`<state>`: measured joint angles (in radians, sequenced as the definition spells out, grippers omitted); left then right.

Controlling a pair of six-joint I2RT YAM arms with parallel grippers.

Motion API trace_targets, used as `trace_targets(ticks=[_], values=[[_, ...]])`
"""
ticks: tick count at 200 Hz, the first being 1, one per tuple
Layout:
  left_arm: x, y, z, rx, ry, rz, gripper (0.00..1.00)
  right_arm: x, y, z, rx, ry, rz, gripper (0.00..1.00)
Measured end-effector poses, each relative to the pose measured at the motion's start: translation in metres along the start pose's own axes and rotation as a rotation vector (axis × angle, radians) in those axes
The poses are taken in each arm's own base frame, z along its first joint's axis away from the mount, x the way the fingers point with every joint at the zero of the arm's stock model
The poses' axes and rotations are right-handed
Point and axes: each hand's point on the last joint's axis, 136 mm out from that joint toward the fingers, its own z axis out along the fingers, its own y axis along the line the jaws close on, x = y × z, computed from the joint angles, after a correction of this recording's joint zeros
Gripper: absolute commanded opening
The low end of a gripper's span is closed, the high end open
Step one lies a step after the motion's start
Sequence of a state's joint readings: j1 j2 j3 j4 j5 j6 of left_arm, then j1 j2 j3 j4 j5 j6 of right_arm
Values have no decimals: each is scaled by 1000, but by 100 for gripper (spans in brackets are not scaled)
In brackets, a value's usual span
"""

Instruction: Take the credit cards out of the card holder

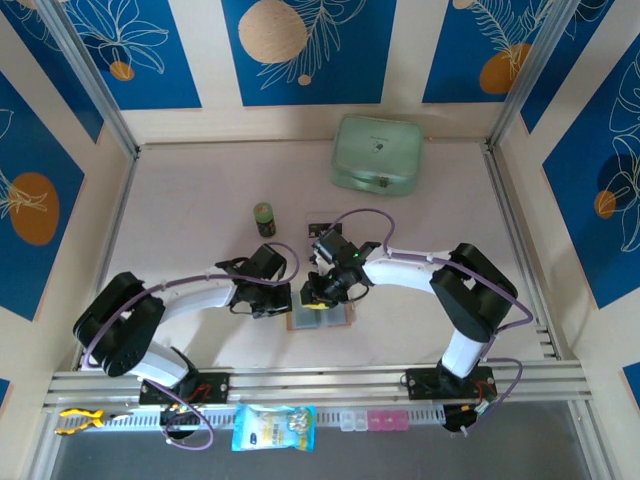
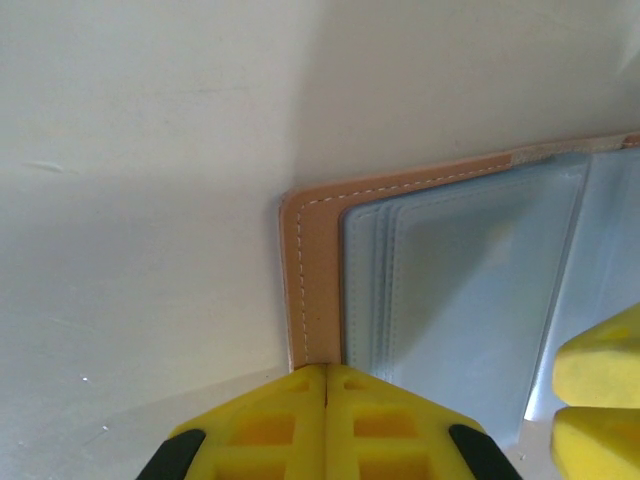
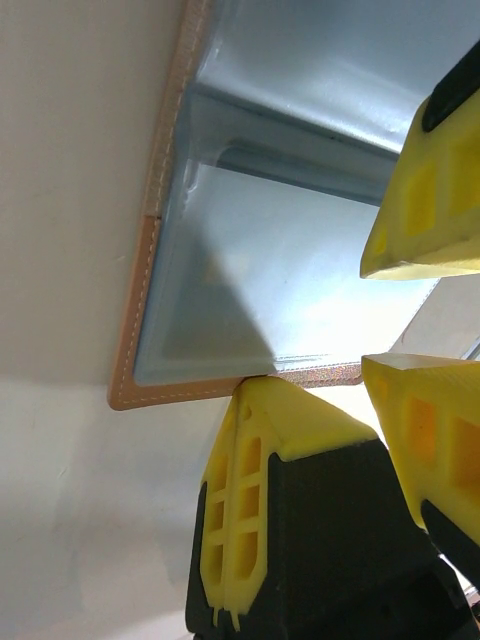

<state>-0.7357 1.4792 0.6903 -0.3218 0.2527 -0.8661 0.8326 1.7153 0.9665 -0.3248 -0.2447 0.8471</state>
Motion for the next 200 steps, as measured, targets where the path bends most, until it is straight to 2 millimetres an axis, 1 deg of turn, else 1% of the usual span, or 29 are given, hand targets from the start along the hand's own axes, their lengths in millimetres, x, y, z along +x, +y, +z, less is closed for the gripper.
trace_targets(ticks=[11, 56, 200], values=[[0, 0, 0, -1, 1, -1, 1, 1, -1, 1, 4, 4, 1, 25], [0, 1, 1, -3, 3, -1, 1, 4, -7, 9, 25, 26, 11, 24], [1, 2, 2, -9, 4, -2, 1, 7, -21, 6, 100, 16, 3, 24]])
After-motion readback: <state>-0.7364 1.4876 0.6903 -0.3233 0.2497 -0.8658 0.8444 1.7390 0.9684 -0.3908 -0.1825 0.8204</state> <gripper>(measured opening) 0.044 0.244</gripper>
